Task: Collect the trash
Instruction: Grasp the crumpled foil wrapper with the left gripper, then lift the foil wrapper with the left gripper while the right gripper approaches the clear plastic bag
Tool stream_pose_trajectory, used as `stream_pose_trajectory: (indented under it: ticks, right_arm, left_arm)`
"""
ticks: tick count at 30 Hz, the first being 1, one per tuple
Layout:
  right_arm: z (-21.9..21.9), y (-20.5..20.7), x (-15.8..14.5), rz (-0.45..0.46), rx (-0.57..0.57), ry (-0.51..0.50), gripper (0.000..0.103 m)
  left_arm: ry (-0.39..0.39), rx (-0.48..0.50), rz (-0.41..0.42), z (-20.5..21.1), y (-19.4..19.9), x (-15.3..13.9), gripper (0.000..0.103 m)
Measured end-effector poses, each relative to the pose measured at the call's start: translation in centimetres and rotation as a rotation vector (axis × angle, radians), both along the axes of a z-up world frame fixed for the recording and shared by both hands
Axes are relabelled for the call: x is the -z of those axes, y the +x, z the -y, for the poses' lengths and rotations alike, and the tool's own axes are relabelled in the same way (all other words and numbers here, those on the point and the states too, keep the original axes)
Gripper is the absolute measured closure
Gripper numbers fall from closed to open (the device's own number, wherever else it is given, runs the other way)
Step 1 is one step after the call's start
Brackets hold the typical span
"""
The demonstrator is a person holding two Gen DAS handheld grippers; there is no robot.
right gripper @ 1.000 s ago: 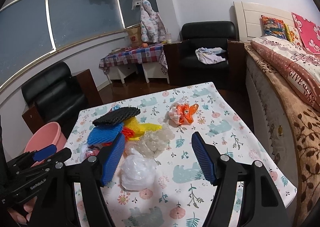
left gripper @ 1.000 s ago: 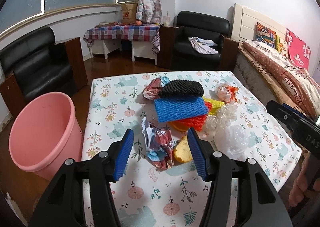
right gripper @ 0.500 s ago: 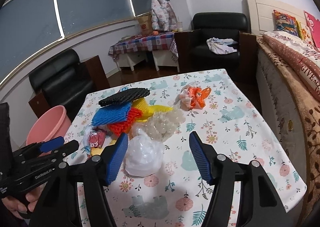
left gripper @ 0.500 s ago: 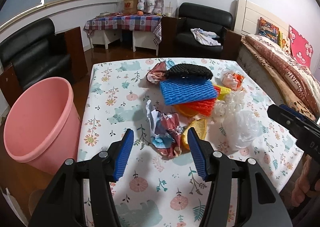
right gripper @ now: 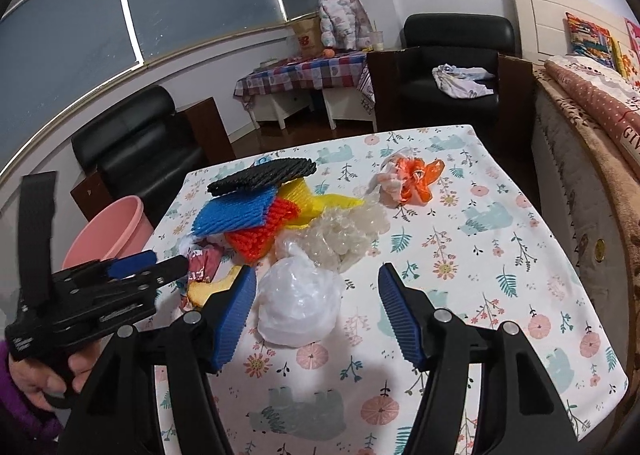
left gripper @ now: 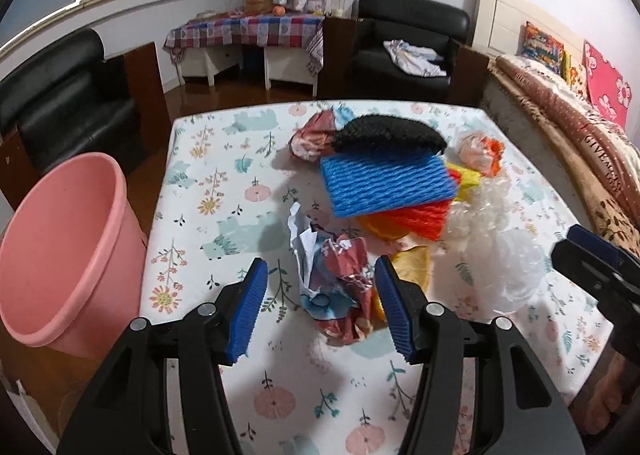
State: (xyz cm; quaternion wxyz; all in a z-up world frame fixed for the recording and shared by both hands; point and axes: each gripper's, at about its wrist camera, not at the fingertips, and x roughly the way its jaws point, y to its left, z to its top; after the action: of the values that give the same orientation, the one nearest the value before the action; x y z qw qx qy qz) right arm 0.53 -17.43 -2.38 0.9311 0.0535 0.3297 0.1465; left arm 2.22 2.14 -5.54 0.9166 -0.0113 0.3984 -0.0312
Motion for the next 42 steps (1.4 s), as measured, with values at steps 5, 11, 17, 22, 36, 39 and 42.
stream_pose_trajectory:
  ticks: [5,11,17,22,36,39,42]
  right_arm:
    - [0.0,-0.3,0.0,0.005,-0.017,-0.011,0.040]
    - [0.4,-0.8,-0.2,0.001,-0.005,-0.022,0.040]
    - [0.9,-1.5,-0.4,-0.001,-0.006,-0.034,0.040]
    - [1.2,-2.4,-0.2,-0.018,-0.035,-0.033,0.040]
    - [0.7,-6.4,-1.3,0.019,-0.154,-0.097,0.040]
    - [0.9,-7.4,-1.6,0.028,-0.163,-0.101,0.040]
    - [1.2,-8.0,-2.0,0.033,-0.159,-0.090,0.040]
  left_arm:
    - [0.007,0.006,-0.044,0.0,1.3,1.0,0.047]
    - [-0.049,0.024,-0.066,-0.1,1.6,1.4,0.074]
    - [-0.034,0.029,-0.033,0.7,0.9,0.3,0.097]
    - [-0.045,0.015,-0.002,1.2,-0.5,-0.5,0.098]
    - [-0.073,-0.026,0.107,2.1,-4.4,-4.7,0.098]
    - [-0.051,-0.016,0.134,2.7,-5.7,-5.6,0.098]
    - [-0.038,-0.008,0.147,3.1,-6.4,-6.4,0.098]
